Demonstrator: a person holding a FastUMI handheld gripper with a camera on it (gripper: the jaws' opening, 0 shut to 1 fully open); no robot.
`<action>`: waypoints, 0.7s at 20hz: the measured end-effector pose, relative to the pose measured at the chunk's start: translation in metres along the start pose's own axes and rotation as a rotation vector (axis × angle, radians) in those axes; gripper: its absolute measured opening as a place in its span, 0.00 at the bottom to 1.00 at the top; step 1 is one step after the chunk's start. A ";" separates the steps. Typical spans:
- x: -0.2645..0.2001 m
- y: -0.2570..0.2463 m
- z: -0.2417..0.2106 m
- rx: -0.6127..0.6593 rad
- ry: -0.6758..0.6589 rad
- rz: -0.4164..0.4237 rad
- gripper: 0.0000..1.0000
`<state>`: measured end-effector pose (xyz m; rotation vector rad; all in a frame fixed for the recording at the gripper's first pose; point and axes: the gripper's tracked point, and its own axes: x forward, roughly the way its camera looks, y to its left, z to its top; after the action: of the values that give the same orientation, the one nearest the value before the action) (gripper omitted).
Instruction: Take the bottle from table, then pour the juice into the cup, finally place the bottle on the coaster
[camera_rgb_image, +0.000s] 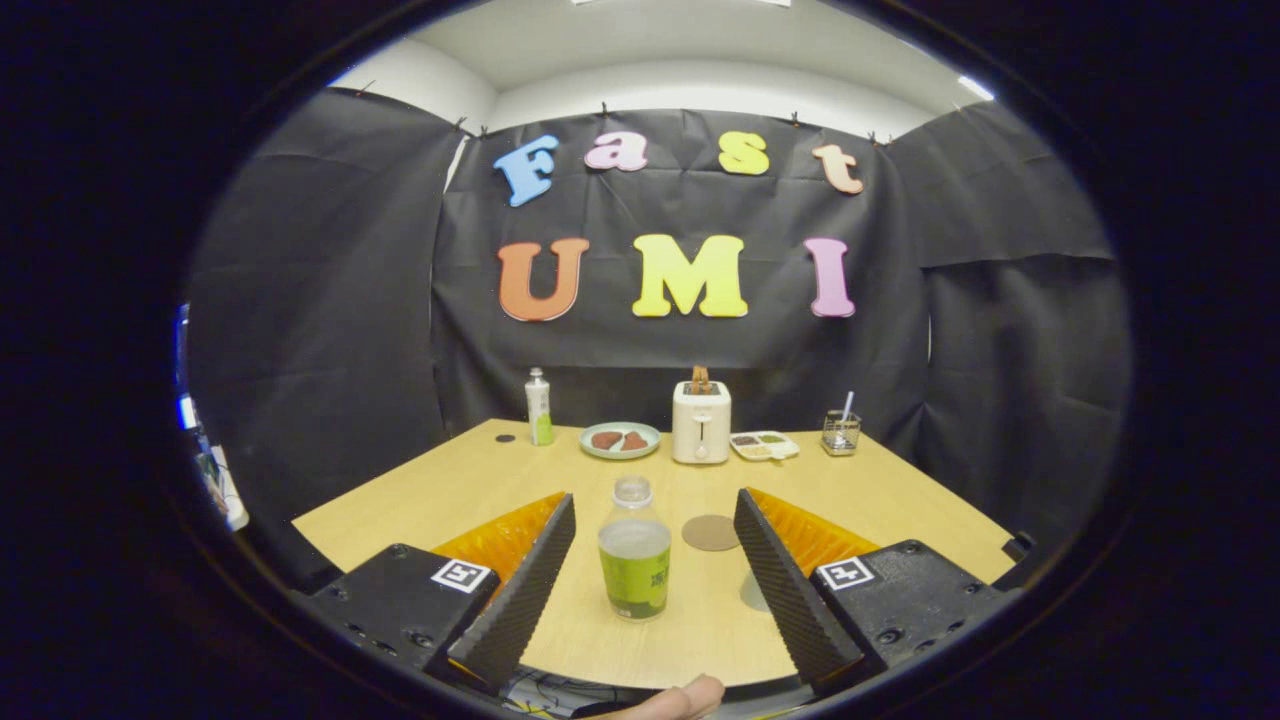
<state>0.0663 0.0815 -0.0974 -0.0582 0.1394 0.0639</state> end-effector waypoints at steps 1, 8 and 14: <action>0.011 0.003 -0.006 -0.019 0.003 -0.002 1.00; 0.077 0.009 -0.056 -0.032 0.061 -0.019 1.00; 0.106 0.018 -0.078 -0.003 0.073 -0.011 1.00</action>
<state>0.1592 0.1011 -0.1908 -0.0646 0.2123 0.0511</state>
